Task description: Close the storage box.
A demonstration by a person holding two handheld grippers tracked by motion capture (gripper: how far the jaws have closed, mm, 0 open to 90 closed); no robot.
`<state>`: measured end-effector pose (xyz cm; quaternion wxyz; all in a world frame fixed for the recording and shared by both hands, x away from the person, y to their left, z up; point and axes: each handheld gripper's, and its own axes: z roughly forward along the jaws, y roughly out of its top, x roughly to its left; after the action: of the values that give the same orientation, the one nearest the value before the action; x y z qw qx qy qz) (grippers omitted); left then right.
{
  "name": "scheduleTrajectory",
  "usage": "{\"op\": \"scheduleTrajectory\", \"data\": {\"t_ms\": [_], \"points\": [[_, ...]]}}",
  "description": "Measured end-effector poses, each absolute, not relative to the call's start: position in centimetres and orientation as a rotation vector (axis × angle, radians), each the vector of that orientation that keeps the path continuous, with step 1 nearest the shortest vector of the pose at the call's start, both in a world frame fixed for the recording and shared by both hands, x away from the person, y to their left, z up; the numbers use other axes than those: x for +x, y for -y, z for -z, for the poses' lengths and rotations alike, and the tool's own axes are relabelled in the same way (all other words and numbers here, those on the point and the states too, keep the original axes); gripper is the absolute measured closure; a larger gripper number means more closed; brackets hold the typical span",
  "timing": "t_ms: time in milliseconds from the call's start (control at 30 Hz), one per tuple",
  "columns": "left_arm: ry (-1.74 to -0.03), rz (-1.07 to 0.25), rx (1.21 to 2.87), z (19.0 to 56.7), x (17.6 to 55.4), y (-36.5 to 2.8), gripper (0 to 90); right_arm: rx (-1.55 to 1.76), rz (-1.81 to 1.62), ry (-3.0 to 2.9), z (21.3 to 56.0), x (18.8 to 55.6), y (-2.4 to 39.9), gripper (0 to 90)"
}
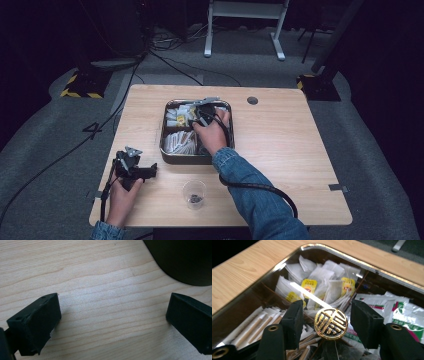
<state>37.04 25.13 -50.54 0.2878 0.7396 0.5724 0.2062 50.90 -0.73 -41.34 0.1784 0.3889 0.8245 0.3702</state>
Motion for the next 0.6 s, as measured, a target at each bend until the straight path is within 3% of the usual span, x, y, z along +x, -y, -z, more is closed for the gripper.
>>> {"op": "scheduleTrajectory", "data": {"t_ms": [600], "points": [[-1.522,-0.542,1.978,50.6,36.9,-25.2,0.3,0.993,-1.239,-2.336,35.3,46.3,9.2,37.7]]}}
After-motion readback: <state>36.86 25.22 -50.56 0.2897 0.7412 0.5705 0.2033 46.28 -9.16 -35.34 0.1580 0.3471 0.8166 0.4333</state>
